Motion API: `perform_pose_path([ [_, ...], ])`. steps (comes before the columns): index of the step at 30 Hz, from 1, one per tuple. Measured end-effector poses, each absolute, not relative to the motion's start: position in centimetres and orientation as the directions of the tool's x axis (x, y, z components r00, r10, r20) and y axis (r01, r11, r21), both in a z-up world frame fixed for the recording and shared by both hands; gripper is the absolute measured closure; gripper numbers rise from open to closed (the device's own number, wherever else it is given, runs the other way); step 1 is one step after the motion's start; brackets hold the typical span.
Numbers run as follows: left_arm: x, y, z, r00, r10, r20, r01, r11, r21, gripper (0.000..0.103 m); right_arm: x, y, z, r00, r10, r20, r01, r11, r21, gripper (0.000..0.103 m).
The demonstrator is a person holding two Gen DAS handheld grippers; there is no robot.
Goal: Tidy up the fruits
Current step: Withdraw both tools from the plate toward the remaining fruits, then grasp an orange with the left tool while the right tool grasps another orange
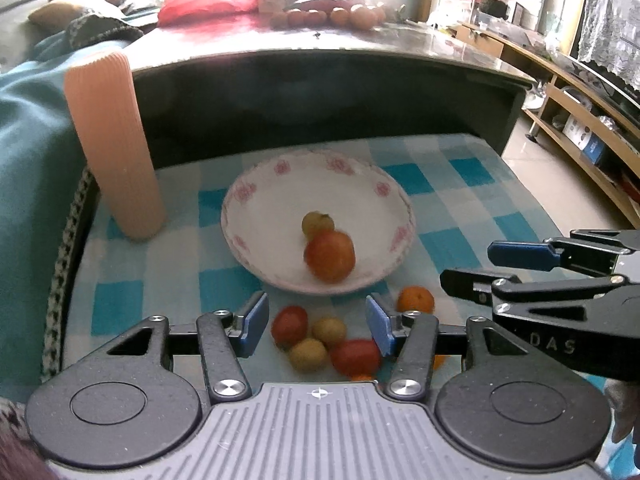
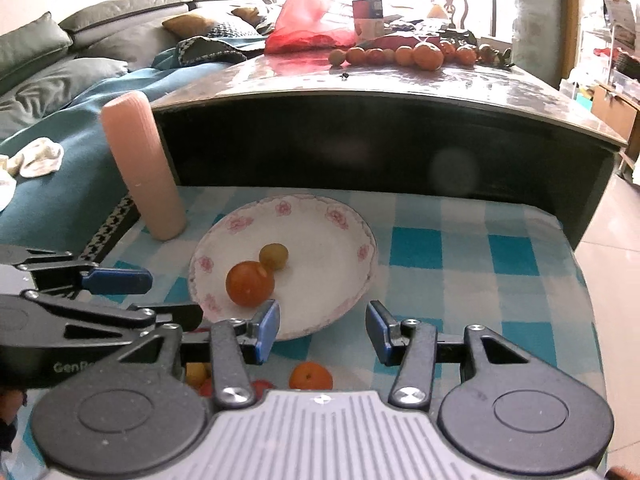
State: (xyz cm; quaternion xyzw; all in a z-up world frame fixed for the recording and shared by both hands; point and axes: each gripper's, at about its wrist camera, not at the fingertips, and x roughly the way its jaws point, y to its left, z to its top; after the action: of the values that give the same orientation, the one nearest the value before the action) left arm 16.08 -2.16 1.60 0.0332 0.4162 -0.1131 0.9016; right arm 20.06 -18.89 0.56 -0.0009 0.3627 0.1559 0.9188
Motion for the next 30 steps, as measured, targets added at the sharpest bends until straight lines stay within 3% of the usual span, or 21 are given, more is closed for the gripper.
perform_pose_path([
  [22, 13.3, -4.0, -3.6, 0.537, -0.182, -0.824, 0.31, 0.951, -0.008, 0.043, 15.4, -20.0, -2.5, 0.597, 0.284, -0.751, -0.326, 0.94, 0.096, 0.042],
  [30, 13.4, -4.1, -4.2, 0.525, -0.195, -0.829, 0.315, 0.949, -0.023, 0.061, 15.9, -19.8, -2.9, 0.572, 0.301, -0.763, -0.349, 0.931, 0.105, 0.041],
])
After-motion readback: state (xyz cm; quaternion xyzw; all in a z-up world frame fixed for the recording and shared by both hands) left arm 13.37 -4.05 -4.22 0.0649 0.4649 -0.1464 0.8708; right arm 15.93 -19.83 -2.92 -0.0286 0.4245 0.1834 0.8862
